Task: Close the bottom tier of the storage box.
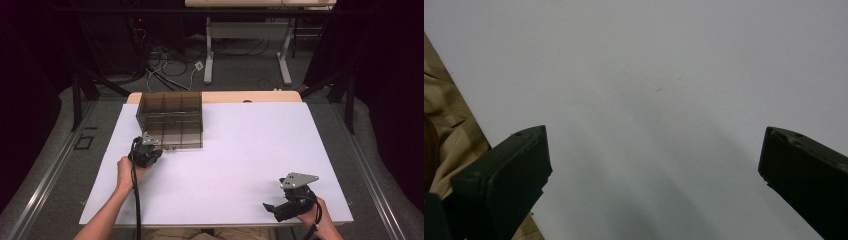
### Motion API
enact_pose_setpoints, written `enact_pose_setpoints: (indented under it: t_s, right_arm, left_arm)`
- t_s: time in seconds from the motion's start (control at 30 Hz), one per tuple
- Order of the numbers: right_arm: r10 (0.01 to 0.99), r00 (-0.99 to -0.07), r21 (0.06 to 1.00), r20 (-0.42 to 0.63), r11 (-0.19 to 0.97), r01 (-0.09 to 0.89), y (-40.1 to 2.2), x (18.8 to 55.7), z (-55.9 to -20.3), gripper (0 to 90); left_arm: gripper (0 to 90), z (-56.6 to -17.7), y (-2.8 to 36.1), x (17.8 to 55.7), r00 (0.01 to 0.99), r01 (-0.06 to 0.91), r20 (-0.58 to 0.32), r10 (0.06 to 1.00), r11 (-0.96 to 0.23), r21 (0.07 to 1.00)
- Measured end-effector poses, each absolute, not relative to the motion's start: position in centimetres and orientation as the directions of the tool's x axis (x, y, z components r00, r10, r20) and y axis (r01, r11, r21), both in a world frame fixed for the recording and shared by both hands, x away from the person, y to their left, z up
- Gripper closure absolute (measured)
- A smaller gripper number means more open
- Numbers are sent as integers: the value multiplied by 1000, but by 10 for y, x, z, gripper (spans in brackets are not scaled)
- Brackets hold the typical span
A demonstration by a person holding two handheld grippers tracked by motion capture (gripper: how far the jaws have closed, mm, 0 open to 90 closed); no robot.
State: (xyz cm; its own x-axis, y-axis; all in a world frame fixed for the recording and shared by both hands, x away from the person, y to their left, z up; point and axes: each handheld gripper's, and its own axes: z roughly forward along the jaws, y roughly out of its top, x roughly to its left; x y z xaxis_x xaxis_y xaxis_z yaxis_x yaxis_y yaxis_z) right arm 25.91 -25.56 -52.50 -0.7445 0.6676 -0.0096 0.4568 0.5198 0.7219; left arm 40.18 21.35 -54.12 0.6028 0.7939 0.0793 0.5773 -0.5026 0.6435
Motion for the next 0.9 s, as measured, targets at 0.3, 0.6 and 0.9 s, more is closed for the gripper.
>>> enact_pose_setpoints:
  t_s: [0.3, 0.6, 0.9]
  right_arm:
    - [665, -746, 715, -11, 527, 459, -256, 259, -525, 0]
    - [665, -746, 720, -14, 525, 454, -256, 259, -525, 0]
    - [663, -748, 715, -13, 529, 456, -256, 259, -525, 0]
  left_arm:
    - [900, -543, 211, 406, 592, 583, 84, 801, -498, 642]
    - [900, -545, 208, 408, 592, 585, 91, 801, -504, 635]
    - [900, -547, 206, 410, 585, 581, 105, 804, -506, 637]
